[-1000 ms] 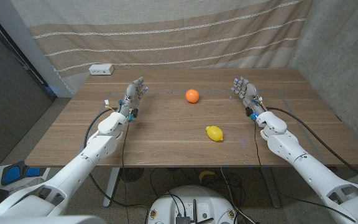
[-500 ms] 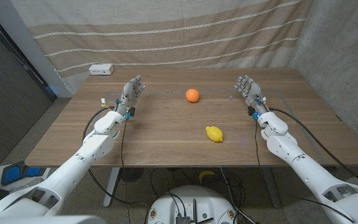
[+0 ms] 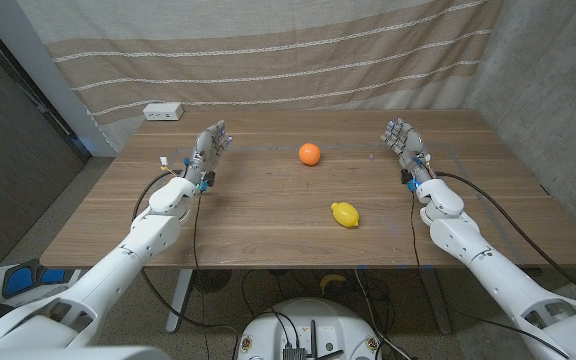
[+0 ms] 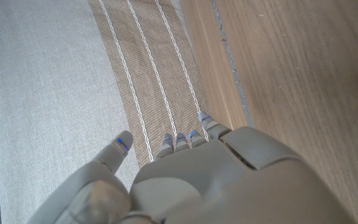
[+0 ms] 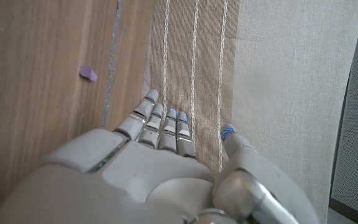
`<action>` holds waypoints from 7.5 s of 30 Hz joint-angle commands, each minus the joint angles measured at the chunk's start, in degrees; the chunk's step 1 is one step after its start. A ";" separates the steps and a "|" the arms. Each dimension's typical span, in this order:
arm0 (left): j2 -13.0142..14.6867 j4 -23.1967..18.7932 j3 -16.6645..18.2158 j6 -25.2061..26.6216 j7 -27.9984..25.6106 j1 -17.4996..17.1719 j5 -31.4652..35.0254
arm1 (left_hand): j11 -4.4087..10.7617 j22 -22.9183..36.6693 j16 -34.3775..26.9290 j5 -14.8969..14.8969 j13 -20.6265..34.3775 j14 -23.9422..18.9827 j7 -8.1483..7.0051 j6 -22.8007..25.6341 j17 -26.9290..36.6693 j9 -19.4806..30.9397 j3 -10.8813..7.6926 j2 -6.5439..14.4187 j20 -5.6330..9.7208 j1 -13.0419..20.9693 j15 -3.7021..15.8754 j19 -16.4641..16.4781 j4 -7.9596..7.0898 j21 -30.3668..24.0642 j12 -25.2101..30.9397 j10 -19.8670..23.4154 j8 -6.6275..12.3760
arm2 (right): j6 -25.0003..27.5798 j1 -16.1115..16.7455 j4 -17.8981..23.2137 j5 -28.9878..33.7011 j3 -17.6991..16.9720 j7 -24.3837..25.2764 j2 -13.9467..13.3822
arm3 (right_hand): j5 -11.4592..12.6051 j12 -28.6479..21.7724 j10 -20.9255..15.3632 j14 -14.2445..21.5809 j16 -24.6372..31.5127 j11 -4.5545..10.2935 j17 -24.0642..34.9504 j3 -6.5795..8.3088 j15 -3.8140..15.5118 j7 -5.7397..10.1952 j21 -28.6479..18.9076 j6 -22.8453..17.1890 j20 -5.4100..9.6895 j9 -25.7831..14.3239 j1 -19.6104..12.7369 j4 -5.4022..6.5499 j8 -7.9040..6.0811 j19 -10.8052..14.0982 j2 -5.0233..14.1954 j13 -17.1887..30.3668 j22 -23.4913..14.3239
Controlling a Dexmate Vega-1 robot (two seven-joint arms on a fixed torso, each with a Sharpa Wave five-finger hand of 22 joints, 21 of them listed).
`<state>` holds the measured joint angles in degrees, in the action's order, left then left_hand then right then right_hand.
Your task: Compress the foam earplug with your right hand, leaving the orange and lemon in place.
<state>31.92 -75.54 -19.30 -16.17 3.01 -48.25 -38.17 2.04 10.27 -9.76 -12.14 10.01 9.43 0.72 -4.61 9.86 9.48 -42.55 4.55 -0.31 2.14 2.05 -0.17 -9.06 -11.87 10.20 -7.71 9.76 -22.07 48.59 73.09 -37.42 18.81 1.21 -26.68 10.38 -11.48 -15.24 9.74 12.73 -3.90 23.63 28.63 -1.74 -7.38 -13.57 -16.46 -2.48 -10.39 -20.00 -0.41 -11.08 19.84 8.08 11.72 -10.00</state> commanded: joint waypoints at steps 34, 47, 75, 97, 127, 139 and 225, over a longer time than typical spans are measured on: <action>-2.20 8.11 -1.92 -3.37 4.50 5.85 1.76 | 0.12 0.08 -0.44 -0.39 0.12 0.54 -0.06 0.12 0.00 0.31 -0.12 6.06 -0.36 0.31 0.41 0.56 0.45 -0.27 0.74 0.09 0.52 | 4.96 2.75 13.37 18.70 -2.12 20.71 -6.21 | 0.75 -1.04 -4.19 3.03 0.93 -0.55 -1.21 0.13 0.48 -0.29 -0.08 -4.01 -0.67 -0.12 -1.73 -4.29 -0.98 2.30 0.30 -0.13 -0.33; -1.93 7.22 -1.95 -3.46 4.27 5.32 1.93 | 0.14 0.08 -0.46 -0.41 0.12 0.55 -0.03 0.07 -0.02 0.31 -0.09 6.07 -0.35 0.36 0.39 0.56 0.55 -0.22 0.74 0.05 0.50 | 8.48 3.80 17.82 25.25 -2.61 24.90 -8.63 | 0.50 -1.00 -4.81 2.72 0.81 0.32 -1.34 -0.55 1.38 0.09 0.12 -5.12 0.70 -0.13 -0.62 -3.99 -1.07 2.44 0.71 -0.13 -0.32; -2.13 7.84 -1.93 -4.12 4.66 5.58 1.94 | 0.08 0.08 -0.51 -0.43 0.12 0.49 -0.10 0.02 -0.04 0.31 -0.01 6.05 -0.45 0.44 0.40 0.62 0.69 -0.14 0.77 0.09 0.49 | 19.47 2.70 22.93 40.40 0.17 32.83 -10.35 | 0.76 -1.12 -6.40 4.58 1.25 0.74 -2.09 -0.65 1.92 0.67 -0.02 -6.48 0.68 -0.15 -1.30 -5.73 -1.04 3.92 0.61 -0.14 -0.30; -2.02 6.09 -2.01 -4.26 3.99 4.69 2.20 | -0.24 0.10 -0.55 -0.46 0.12 0.30 -0.11 -0.05 -0.05 0.32 -0.02 5.94 -0.94 0.46 0.10 0.84 0.76 -0.17 0.84 0.26 0.49 | 30.23 2.12 28.54 52.91 4.08 34.93 -12.64 | 1.29 -1.35 -8.53 7.54 2.53 2.80 -2.26 -0.42 3.49 2.51 -0.04 -7.93 -0.96 -0.28 -3.00 -8.18 -1.10 4.81 0.38 0.09 -0.54; -2.05 6.79 -1.92 -4.70 4.85 4.73 1.84 | -0.08 0.11 -0.52 -0.50 0.12 0.28 -0.11 -0.11 -0.04 0.32 -0.05 5.93 -0.96 0.46 0.05 0.91 0.80 -0.11 0.79 0.20 0.48 | 45.61 -0.31 32.08 64.99 11.04 33.70 -11.67 | 1.42 -1.17 -8.99 7.73 3.01 4.91 -1.87 -0.48 6.06 4.84 0.22 -9.18 -0.98 -0.40 -4.90 -9.38 -1.17 4.68 -0.48 0.56 -0.70; -2.27 7.87 -1.93 -4.87 5.58 5.29 1.59 | -0.17 0.11 -0.48 -0.51 0.12 0.38 -0.10 -0.11 -0.05 0.32 -0.03 5.94 -0.86 0.48 0.07 0.90 0.84 -0.08 0.78 0.17 0.49 | 56.10 -3.23 28.57 72.91 15.76 39.42 -6.29 | 0.11 -1.53 -5.45 5.68 3.92 8.93 0.53 -3.92 6.59 7.66 1.53 -9.17 -2.51 -1.04 -7.66 -9.88 -2.17 0.93 -9.01 4.86 -0.91; -2.48 9.54 -2.02 -5.71 8.42 5.75 0.69 | -0.31 0.11 -0.48 -0.58 0.10 0.83 -0.04 -0.63 0.00 0.32 0.13 6.11 -1.15 0.51 -0.15 0.60 0.84 0.14 0.65 -0.47 0.46 | 81.45 -17.56 14.90 66.35 31.82 31.74 0.37 | 2.57 -2.88 -3.03 2.31 5.73 9.84 4.88 -4.84 6.86 9.07 0.68 -19.49 -2.50 -8.00 -22.04 -9.17 -12.90 2.16 -12.38 13.05 -0.75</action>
<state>29.72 -67.28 -21.26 -21.70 10.31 -43.28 -37.24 1.52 10.26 -9.98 -12.30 9.99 9.42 0.72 -4.60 9.75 9.46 -42.46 4.84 -1.02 2.44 2.04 0.54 -8.20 -11.86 10.87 -7.80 9.97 58.87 32.15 90.52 29.65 49.31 32.13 -27.33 12.85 -13.99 -17.61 11.49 18.13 5.84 28.31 23.71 2.05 1.54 -12.60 -35.41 -5.01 -18.11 -41.33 -9.25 -23.53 21.18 -4.22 24.57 -10.68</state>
